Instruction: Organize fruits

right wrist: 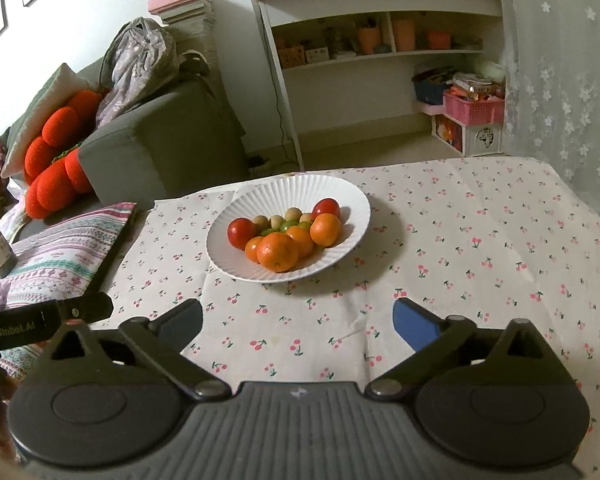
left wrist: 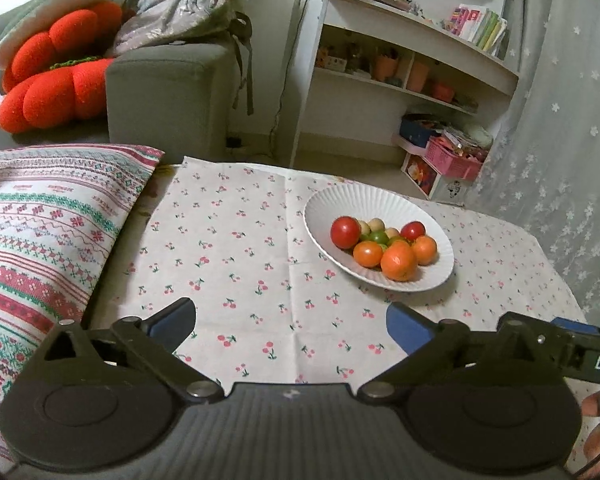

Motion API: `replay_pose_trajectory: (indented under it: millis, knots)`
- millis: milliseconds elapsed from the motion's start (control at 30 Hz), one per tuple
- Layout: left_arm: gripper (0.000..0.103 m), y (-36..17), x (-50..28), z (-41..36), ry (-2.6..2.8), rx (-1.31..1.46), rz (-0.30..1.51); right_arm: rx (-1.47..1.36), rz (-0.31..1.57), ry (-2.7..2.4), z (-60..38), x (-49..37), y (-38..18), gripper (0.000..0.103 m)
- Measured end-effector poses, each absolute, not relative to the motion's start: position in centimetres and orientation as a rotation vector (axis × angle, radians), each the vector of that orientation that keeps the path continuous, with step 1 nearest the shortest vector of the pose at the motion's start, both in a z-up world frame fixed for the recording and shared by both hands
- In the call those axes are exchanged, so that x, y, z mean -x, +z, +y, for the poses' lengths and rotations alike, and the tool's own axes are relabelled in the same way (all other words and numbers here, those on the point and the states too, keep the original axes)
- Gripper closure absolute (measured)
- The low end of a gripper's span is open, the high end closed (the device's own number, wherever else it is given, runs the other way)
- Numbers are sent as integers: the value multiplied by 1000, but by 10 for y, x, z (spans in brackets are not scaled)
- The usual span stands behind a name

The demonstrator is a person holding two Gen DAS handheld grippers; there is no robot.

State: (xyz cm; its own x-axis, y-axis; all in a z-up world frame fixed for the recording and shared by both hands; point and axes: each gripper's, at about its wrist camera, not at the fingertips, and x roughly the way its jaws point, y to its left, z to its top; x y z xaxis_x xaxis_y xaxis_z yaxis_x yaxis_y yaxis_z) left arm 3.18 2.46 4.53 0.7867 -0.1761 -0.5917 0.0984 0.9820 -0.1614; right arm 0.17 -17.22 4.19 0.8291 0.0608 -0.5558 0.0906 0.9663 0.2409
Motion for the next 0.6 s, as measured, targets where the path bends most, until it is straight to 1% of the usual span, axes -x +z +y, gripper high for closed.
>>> replay_pose_trajectory:
  millis: [333,600]
  knots:
    - [3,42,-34,16,-132,95,661,-206,607,-11,-164,-5,40,0]
    - [3,43,-32,11,-112,72,634,-192,611,-16,-163,-6,39,0]
